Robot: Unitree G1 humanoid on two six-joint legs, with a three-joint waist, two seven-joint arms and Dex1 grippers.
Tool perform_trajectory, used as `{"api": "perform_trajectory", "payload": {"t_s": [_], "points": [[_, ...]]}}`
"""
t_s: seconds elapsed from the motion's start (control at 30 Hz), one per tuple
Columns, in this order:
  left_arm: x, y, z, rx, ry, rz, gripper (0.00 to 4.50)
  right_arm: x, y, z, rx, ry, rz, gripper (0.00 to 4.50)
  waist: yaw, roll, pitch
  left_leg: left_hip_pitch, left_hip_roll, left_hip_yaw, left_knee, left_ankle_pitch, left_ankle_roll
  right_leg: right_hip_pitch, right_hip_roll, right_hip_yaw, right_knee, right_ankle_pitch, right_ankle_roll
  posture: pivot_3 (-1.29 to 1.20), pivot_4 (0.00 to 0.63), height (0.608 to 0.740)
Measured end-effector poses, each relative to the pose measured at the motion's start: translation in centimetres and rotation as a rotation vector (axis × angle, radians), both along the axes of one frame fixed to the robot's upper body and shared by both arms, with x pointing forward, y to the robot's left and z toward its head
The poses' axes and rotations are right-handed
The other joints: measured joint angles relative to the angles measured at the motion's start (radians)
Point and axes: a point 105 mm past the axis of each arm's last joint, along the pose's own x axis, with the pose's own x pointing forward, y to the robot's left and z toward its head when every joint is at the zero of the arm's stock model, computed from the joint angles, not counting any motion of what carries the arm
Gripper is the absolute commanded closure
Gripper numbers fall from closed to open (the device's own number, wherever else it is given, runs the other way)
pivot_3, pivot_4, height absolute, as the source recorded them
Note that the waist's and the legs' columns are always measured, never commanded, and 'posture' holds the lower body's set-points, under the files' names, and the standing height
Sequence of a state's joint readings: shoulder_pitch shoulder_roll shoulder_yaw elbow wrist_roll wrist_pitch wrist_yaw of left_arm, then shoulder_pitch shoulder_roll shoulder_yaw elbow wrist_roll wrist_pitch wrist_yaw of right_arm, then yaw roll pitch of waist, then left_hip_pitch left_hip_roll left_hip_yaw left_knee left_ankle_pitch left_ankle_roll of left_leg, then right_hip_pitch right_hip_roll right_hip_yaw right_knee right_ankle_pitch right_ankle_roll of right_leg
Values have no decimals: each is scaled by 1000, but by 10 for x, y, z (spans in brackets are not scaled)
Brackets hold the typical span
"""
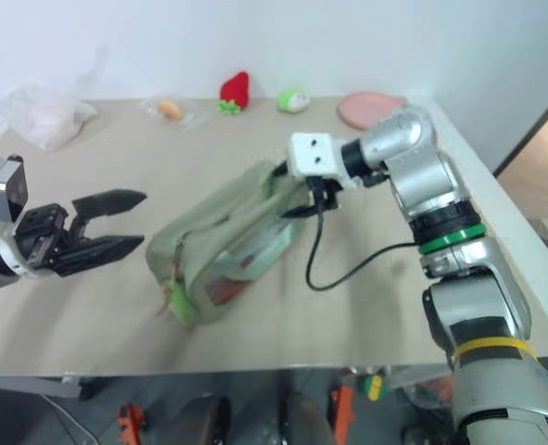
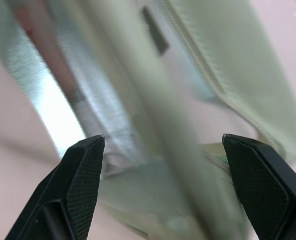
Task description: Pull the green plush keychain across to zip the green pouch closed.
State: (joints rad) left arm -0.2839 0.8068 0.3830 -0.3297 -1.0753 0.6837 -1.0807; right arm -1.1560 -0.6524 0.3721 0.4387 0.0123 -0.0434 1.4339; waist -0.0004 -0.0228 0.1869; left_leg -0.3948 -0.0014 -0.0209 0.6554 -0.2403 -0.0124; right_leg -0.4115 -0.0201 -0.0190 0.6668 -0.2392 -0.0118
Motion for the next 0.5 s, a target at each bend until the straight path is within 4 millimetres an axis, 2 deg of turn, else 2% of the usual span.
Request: {"api": "perform_trajectory", "payload": {"t_s": [0.03, 0.17, 0.2, 0.3, 0.37, 0.5], "points": [[0, 0, 0, -2, 1, 1, 0, 6, -3, 11, 37, -14, -33, 718, 0, 0, 0, 0, 0, 0, 0, 0, 0, 0, 0, 0, 0, 0, 0, 0, 150, 740], [0, 0, 0, -3, 3, 0, 0, 10, -7, 23, 72, -25, -58, 718, 0, 0, 0, 0, 0, 0, 0, 0, 0, 0, 0, 0, 0, 0, 0, 0, 150, 740], [1, -1, 0, -5, 4, 0, 0, 9, -9, 27, 111, 18, -65, 718, 0, 0, 0, 0, 0, 0, 0, 0, 0, 0, 0, 0, 0, 0, 0, 0, 150, 740], [1, -4, -3, -7, 15, -10, 0, 13, -31, 45, 255, 119, -135, 718, 0, 0, 0, 0, 0, 0, 0, 0, 0, 0, 0, 0, 0, 0, 0, 0, 150, 740], [1, -4, -3, -7, 16, -9, 0, 15, -39, 45, 264, 128, -164, 718, 0, 0, 0, 0, 0, 0, 0, 0, 0, 0, 0, 0, 0, 0, 0, 0, 150, 740], [1, -4, -3, -7, 17, -9, 0, 22, -46, 32, 274, 184, -211, 718, -7, 0, 0, 0, 0, 1, 0, 0, 0, 0, 0, 1, 0, 0, 0, 0, 150, 740]]}}
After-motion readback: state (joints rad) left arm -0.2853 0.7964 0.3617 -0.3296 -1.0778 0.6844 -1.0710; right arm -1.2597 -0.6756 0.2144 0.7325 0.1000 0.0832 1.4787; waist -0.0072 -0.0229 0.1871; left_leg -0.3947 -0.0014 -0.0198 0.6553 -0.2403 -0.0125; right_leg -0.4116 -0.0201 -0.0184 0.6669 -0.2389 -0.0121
